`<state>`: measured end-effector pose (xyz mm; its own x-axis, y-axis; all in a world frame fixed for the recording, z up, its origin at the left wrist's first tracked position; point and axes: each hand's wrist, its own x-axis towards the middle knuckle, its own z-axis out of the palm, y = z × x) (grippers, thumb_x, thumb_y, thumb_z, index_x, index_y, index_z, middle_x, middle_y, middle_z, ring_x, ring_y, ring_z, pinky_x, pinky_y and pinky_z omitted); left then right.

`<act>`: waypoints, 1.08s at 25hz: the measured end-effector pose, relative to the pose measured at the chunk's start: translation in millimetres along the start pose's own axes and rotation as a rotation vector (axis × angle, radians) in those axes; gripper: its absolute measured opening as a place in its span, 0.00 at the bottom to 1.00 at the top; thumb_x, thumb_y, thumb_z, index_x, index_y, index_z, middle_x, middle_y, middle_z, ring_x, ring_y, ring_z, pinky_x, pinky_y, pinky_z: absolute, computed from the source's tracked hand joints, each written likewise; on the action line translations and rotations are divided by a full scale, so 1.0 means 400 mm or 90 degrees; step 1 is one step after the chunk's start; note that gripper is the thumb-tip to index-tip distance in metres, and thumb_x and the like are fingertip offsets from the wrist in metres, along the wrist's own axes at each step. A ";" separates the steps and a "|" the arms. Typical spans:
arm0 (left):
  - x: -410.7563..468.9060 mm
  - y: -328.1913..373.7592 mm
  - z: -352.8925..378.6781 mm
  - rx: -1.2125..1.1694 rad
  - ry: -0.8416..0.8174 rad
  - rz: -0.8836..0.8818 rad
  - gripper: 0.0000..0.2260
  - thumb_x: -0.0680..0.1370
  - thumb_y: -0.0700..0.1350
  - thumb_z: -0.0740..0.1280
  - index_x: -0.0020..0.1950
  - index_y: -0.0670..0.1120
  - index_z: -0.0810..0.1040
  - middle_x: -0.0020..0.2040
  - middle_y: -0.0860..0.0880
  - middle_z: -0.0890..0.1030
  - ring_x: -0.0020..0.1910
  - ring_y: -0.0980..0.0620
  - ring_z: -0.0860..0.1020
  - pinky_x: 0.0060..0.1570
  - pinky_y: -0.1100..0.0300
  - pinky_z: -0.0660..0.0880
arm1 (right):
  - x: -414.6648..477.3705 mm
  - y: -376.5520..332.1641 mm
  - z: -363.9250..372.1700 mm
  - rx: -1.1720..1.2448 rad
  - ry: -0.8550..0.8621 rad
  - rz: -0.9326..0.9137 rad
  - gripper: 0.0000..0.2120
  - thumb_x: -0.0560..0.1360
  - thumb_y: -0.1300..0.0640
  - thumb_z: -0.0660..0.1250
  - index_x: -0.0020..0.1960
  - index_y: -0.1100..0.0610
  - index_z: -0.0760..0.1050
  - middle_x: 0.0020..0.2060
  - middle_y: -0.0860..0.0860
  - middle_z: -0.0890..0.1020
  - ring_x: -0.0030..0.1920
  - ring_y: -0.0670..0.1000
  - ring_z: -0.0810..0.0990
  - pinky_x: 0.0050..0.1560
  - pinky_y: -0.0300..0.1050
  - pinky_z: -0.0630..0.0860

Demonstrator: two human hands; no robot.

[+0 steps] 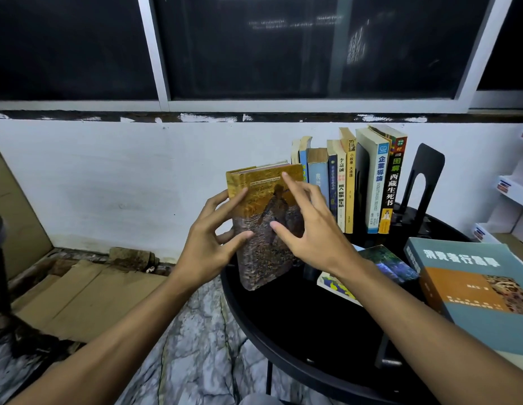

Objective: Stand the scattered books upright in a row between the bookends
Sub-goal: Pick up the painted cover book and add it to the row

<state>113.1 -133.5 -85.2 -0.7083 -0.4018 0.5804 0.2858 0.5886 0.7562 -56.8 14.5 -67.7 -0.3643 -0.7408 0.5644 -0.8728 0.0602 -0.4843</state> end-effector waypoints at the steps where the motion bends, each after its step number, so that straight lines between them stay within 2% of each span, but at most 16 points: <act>1: 0.002 0.013 0.008 -0.024 -0.008 0.006 0.32 0.77 0.36 0.71 0.77 0.55 0.68 0.75 0.52 0.67 0.74 0.52 0.70 0.67 0.45 0.75 | -0.003 -0.009 -0.011 0.043 -0.027 0.026 0.42 0.76 0.38 0.68 0.79 0.33 0.44 0.75 0.47 0.58 0.76 0.50 0.61 0.72 0.58 0.68; 3: 0.009 0.040 0.035 -0.057 -0.026 0.016 0.31 0.78 0.34 0.70 0.79 0.52 0.65 0.76 0.54 0.68 0.74 0.52 0.70 0.66 0.47 0.76 | -0.012 -0.021 -0.037 0.106 -0.046 0.076 0.45 0.72 0.32 0.69 0.77 0.28 0.42 0.78 0.44 0.55 0.78 0.50 0.58 0.72 0.63 0.67; 5: 0.016 0.057 0.067 -0.072 -0.044 0.025 0.31 0.79 0.33 0.69 0.80 0.50 0.64 0.76 0.54 0.69 0.73 0.53 0.71 0.64 0.47 0.77 | -0.022 -0.028 -0.067 0.109 -0.036 0.090 0.48 0.69 0.31 0.71 0.77 0.28 0.41 0.79 0.43 0.56 0.78 0.48 0.58 0.75 0.62 0.64; 8: 0.031 0.064 0.116 -0.078 -0.053 0.026 0.34 0.78 0.34 0.70 0.80 0.51 0.61 0.77 0.56 0.69 0.74 0.54 0.70 0.62 0.46 0.79 | -0.035 -0.030 -0.123 0.121 -0.039 0.067 0.48 0.71 0.38 0.74 0.77 0.28 0.43 0.78 0.43 0.62 0.77 0.44 0.62 0.75 0.60 0.65; 13: 0.045 0.056 0.177 -0.070 -0.089 0.017 0.37 0.76 0.36 0.73 0.80 0.55 0.61 0.78 0.56 0.66 0.76 0.57 0.65 0.60 0.48 0.80 | -0.051 -0.022 -0.209 0.127 -0.047 0.071 0.45 0.75 0.54 0.74 0.76 0.27 0.49 0.76 0.42 0.65 0.71 0.44 0.71 0.74 0.59 0.66; 16: 0.045 0.050 0.216 -0.036 -0.103 0.012 0.39 0.75 0.38 0.75 0.79 0.62 0.61 0.79 0.58 0.63 0.78 0.57 0.63 0.59 0.50 0.80 | -0.056 -0.005 -0.234 0.115 -0.056 0.080 0.43 0.77 0.58 0.72 0.76 0.27 0.52 0.75 0.44 0.66 0.67 0.43 0.75 0.72 0.61 0.69; 18: 0.043 0.041 0.242 -0.021 -0.099 0.003 0.40 0.75 0.40 0.76 0.79 0.64 0.61 0.79 0.59 0.62 0.78 0.59 0.61 0.60 0.50 0.80 | -0.063 0.002 -0.245 0.109 -0.060 0.089 0.41 0.77 0.58 0.72 0.75 0.28 0.54 0.71 0.41 0.68 0.66 0.44 0.75 0.71 0.61 0.70; 21: 0.040 0.027 0.272 -0.008 -0.102 -0.024 0.42 0.73 0.43 0.77 0.79 0.64 0.59 0.80 0.59 0.59 0.79 0.61 0.57 0.63 0.56 0.78 | -0.078 0.007 -0.246 0.093 -0.039 0.073 0.35 0.75 0.52 0.75 0.73 0.34 0.59 0.68 0.39 0.72 0.62 0.41 0.79 0.68 0.52 0.74; 24: 0.040 0.020 0.286 0.004 -0.091 -0.032 0.43 0.72 0.43 0.78 0.80 0.59 0.58 0.80 0.57 0.60 0.80 0.60 0.55 0.60 0.78 0.68 | -0.082 0.008 -0.230 0.093 0.005 0.076 0.31 0.75 0.51 0.75 0.71 0.38 0.62 0.64 0.42 0.76 0.58 0.39 0.81 0.61 0.41 0.79; 25: 0.040 0.018 0.288 0.008 -0.089 -0.035 0.43 0.72 0.43 0.78 0.80 0.58 0.58 0.80 0.56 0.60 0.79 0.60 0.55 0.58 0.81 0.66 | -0.081 0.008 -0.223 0.085 0.025 0.080 0.31 0.75 0.51 0.75 0.71 0.39 0.62 0.61 0.41 0.78 0.56 0.37 0.81 0.58 0.37 0.79; 27: 0.040 0.016 0.290 -0.005 -0.091 -0.049 0.43 0.72 0.43 0.78 0.80 0.58 0.59 0.81 0.56 0.59 0.78 0.64 0.55 0.57 0.80 0.67 | -0.078 0.004 -0.209 0.053 0.073 0.079 0.29 0.75 0.51 0.75 0.70 0.42 0.63 0.54 0.39 0.79 0.51 0.32 0.80 0.49 0.27 0.76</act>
<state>28.8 -54.6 -106.1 -0.8127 -0.3418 0.4719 0.2317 0.5535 0.8000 -74.1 93.6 -30.1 -0.5068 -0.6495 0.5669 -0.7902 0.0872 -0.6066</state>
